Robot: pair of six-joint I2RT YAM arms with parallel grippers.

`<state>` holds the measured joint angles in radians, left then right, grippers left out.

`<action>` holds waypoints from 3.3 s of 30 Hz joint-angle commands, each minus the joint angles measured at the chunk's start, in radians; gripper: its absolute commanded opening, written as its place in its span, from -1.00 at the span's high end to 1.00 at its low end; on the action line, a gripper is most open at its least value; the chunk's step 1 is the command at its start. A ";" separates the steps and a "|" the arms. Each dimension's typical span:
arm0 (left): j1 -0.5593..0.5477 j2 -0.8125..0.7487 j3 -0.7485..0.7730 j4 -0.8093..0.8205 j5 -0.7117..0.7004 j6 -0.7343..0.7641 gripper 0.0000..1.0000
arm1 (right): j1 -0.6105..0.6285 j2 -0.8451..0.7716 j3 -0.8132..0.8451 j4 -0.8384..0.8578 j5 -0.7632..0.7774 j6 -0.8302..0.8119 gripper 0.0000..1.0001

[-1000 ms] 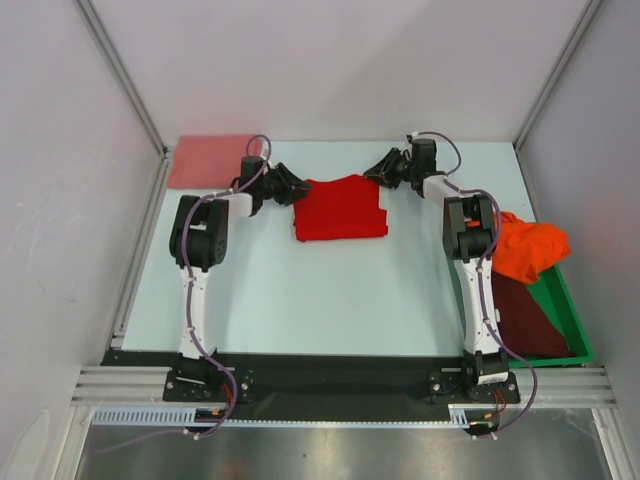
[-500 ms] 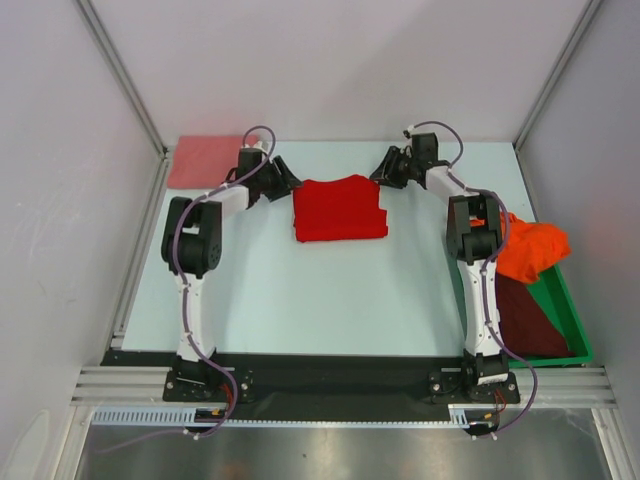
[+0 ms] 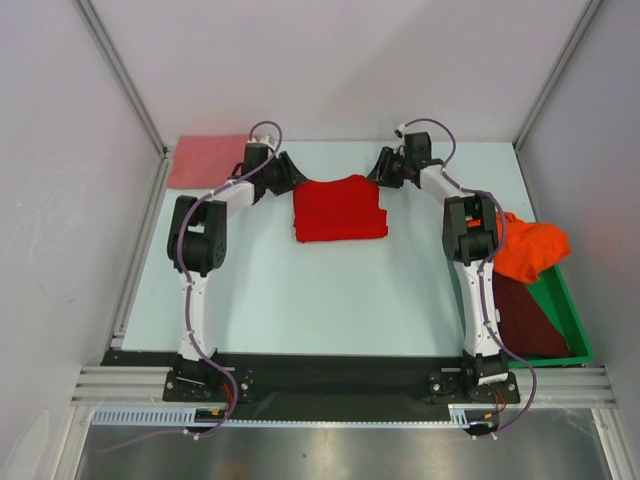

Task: Fold and stack the t-shirts
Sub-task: Fold the tshirt

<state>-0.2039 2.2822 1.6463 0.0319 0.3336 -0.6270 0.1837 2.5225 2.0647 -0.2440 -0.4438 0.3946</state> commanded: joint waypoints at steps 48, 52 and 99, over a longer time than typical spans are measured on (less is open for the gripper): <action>-0.012 0.054 0.079 0.014 0.030 0.003 0.37 | 0.106 -0.133 0.101 -0.212 0.329 -0.290 -0.32; -0.014 0.054 0.076 0.020 0.030 -0.002 0.41 | 0.119 -0.116 0.112 -0.210 0.280 -0.293 -0.30; -0.012 -0.254 -0.114 0.095 0.010 -0.020 0.99 | 0.115 -0.314 -0.011 -0.160 0.264 -0.152 1.00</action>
<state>-0.2111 2.1010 1.5314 0.0738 0.3511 -0.6388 0.2974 2.2887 2.0583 -0.4736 -0.1696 0.2169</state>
